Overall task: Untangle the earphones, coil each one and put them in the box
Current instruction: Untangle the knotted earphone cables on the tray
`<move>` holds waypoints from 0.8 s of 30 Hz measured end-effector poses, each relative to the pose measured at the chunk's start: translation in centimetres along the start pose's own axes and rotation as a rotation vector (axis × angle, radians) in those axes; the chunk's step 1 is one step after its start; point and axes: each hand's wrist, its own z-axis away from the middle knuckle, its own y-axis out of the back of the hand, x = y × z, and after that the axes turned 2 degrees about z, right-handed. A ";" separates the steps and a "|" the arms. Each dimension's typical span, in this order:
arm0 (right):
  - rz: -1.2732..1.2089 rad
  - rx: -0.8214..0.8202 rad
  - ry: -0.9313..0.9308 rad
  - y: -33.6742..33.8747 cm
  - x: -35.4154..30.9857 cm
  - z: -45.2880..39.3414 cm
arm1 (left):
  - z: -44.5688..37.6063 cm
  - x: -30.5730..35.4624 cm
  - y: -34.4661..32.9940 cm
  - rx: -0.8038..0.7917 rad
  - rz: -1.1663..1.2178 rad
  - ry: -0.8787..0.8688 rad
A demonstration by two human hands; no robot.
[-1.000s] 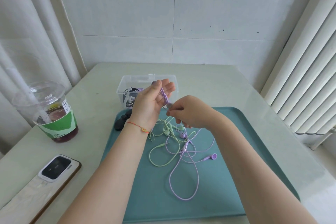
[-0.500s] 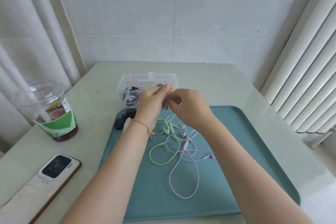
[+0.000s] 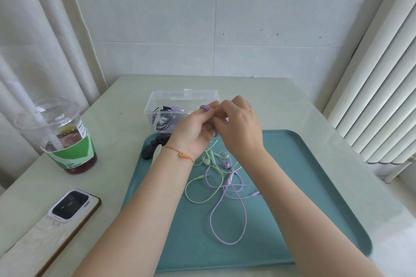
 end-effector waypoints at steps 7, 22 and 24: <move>-0.092 -0.090 0.051 -1.0 -0.9 0.6 | -0.8 -0.2 0.7 0.169 0.280 -0.018; 0.082 0.148 0.265 -2.3 -0.5 1.3 | -1.2 -0.6 0.8 0.134 0.340 0.055; 0.131 0.119 0.223 -2.3 -0.2 1.3 | -0.9 -0.5 0.3 0.137 0.272 0.063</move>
